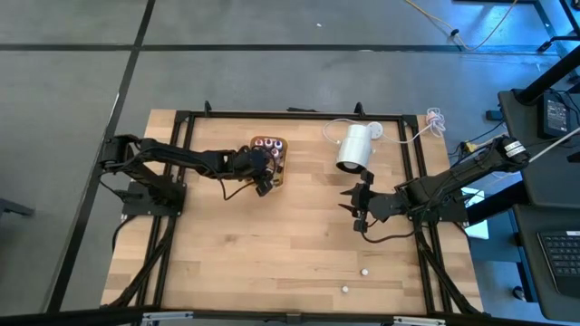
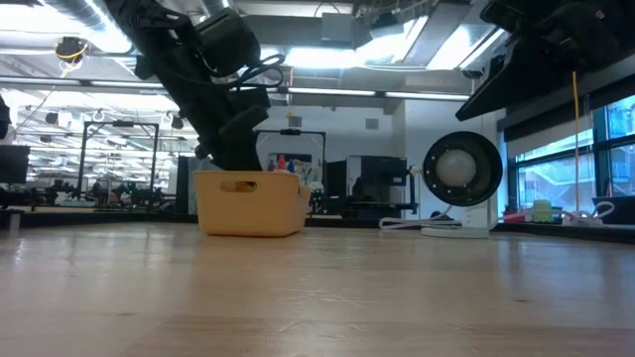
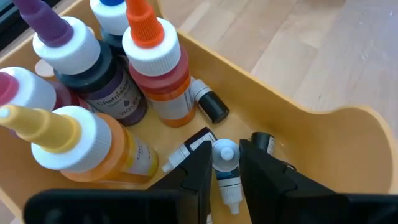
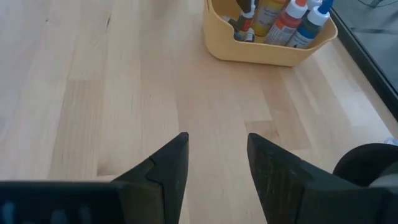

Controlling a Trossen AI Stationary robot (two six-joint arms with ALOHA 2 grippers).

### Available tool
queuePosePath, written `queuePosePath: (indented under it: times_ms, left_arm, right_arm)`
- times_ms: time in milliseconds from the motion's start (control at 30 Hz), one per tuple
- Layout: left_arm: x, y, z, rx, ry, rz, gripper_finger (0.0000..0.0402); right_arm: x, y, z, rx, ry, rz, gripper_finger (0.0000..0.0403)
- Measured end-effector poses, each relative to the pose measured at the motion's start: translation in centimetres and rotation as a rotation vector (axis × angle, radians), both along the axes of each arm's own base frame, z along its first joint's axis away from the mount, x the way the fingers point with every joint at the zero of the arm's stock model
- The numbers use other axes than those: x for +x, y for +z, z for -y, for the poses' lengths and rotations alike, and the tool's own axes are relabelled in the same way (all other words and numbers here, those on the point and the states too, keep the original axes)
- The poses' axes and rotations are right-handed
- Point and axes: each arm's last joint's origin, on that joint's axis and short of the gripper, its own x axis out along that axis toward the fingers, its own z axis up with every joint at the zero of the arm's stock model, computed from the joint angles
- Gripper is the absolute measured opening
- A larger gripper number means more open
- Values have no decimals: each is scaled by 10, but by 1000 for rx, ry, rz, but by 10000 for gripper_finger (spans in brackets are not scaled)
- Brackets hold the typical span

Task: Pick & Place food coloring
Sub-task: Put the top small red food coloring bottle into the yellow bin, then put the small pink food coloring bottle into the yellow bin

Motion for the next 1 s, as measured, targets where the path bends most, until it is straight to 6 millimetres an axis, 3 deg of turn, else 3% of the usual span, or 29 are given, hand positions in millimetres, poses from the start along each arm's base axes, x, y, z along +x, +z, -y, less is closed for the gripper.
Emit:
queuePosePath:
  times_ms: [433, 733, 867, 1000]
  left_arm:
    - [1, 0, 1, -35, -31, 8, 76]
    - [1, 1, 2, -64, -59, 15, 122]
    - [3, 20, 3, -24, -102, 70, 135]
    - [-1, 50, 10, 30, -155, 192, 136]
  right_arm:
    - [1, 1, -2, 53, 40, 9, 165]
    - [2, 2, -3, 66, 48, 16, 165]
    - [5, 13, -6, 100, 93, 41, 166]
    - [7, 29, -20, 165, 331, 34, 166]
